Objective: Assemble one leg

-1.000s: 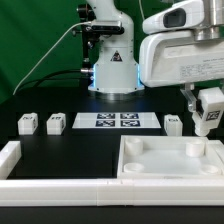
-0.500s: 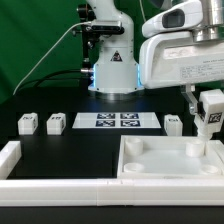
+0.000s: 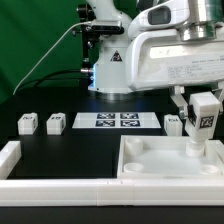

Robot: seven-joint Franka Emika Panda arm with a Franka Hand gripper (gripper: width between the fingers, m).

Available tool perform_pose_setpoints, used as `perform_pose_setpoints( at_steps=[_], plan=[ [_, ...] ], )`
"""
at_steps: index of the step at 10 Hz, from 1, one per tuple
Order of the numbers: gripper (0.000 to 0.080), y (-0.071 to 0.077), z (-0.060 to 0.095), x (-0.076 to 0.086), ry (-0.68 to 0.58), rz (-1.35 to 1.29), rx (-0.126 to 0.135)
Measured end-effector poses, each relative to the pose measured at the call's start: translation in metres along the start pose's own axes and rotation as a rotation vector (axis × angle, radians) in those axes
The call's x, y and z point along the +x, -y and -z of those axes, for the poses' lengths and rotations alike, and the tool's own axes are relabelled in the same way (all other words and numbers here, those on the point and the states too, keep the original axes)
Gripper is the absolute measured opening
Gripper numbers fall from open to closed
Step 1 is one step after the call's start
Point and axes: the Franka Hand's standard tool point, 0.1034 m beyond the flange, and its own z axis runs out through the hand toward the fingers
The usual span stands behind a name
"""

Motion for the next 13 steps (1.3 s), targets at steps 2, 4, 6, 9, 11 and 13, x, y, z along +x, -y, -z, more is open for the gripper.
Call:
perform_pose_setpoints(
  at_steps=[2,4,6,9,11,13],
  plan=[
    [0.0294,-0.006,0.002,0.004,-0.186,0.018,-0.033],
    [0.0294,-0.004,-0.002,0.0,-0.146,0.021,-0.026],
    [0.0294,-0.004,-0.011,-0.003,-0.173,0.029,-0.03],
    [0.0294,0.002,-0.016,-0.001,-0.173,0.037,-0.025],
    [0.0294,0.006,-0.017,-0.001,-0.172,0.041,-0.022],
    [0.0294,0.009,-0.02,-0.001,-0.169,0.046,-0.019]
  ],
)
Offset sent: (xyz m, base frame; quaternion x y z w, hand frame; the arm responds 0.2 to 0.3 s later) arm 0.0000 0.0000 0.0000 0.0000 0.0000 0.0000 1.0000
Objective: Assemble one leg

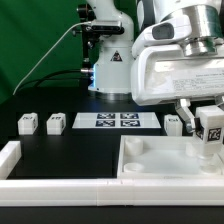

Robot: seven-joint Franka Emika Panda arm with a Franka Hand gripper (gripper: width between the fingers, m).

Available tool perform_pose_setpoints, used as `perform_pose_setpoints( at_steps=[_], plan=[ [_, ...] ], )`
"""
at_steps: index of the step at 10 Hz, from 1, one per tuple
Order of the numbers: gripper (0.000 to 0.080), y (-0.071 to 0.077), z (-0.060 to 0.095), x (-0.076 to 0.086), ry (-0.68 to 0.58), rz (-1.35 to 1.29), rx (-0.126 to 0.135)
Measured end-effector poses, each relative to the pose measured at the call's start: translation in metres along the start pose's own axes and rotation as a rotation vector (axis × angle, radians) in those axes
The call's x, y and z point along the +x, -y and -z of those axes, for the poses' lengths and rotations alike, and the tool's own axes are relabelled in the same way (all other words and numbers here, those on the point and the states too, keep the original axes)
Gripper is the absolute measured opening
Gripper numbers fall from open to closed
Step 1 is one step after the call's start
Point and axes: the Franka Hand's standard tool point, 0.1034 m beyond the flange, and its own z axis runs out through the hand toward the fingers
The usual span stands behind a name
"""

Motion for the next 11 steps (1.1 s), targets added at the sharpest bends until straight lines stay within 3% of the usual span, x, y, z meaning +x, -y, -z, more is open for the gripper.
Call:
perform_pose_setpoints(
  at_steps=[11],
  plan=[
    [0.0294,0.004,-0.011,-0.004,0.005,0.008,0.005]
  ],
)
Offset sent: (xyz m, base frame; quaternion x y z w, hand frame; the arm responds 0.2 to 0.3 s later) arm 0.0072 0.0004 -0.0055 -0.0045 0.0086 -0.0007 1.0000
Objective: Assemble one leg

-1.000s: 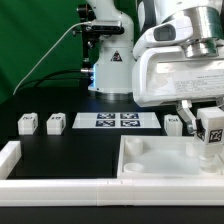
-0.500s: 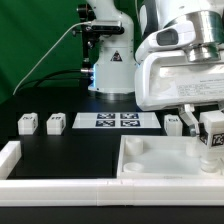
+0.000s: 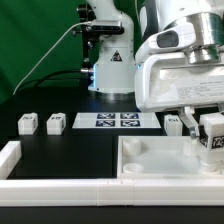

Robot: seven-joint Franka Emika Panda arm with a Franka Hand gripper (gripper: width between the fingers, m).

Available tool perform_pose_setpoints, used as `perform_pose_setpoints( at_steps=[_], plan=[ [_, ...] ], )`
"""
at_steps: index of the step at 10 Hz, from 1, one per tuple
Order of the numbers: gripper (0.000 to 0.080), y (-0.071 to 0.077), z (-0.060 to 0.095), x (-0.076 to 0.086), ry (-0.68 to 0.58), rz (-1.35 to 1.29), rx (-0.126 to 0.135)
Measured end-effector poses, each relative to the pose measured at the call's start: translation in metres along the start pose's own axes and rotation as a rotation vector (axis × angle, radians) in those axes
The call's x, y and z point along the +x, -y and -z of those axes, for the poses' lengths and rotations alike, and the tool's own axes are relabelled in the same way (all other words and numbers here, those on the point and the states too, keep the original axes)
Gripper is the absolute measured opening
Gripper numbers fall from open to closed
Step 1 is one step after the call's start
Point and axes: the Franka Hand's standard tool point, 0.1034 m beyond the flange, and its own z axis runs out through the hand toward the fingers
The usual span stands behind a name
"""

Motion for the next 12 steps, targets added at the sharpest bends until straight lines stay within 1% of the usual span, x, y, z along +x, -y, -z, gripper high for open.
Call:
perform_pose_setpoints(
  at_steps=[2,5,11,12],
  plan=[
    [0.0294,0.0035,-0.0041,-0.0058,-0.01,0.003,0.0],
    [0.0294,0.0053,-0.0071,-0.0112,-0.058,0.005,-0.008],
    [0.0294,0.0052,-0.0073,-0.0125,-0.077,0.006,-0.011],
    [0.039,0.0042,-0.0073,-0.0122,-0.077,0.006,-0.012]
  ],
)
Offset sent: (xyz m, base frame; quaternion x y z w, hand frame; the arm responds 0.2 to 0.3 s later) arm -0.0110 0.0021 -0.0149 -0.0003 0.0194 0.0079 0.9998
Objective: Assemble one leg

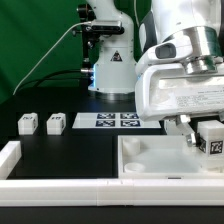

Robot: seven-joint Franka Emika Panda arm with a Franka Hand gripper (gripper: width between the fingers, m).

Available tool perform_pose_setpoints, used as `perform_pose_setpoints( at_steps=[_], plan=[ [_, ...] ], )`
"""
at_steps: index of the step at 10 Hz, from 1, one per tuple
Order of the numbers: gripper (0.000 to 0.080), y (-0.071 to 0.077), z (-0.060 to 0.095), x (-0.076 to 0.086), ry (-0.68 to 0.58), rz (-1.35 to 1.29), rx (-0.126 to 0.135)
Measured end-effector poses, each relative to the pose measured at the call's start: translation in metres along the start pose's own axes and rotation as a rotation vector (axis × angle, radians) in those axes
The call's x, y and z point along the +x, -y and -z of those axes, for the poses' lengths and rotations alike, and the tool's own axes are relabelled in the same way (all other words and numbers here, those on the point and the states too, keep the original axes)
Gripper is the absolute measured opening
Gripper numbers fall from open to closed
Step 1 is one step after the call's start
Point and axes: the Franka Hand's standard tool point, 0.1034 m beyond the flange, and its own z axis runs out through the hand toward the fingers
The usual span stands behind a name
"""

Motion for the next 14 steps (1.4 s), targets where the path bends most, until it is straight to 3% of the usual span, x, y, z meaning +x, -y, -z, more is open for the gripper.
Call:
perform_pose_setpoints(
  at_steps=[1,2,3,7,11,14],
  plan=[
    [0.0566,-0.002,0.0,0.0,0.0,-0.001,-0.002],
    [0.0566,-0.004,0.0,0.0,0.002,0.002,-0.003],
    [0.0632,-0.006,0.001,0.0,0.002,0.004,-0.005],
    [0.0649,-0.007,0.004,0.004,0.0,0.006,-0.006],
    [0.0649,0.002,0.011,0.014,-0.001,0.018,0.005],
    [0.0649,0.003,0.009,0.012,0.05,0.02,0.015]
  ],
)
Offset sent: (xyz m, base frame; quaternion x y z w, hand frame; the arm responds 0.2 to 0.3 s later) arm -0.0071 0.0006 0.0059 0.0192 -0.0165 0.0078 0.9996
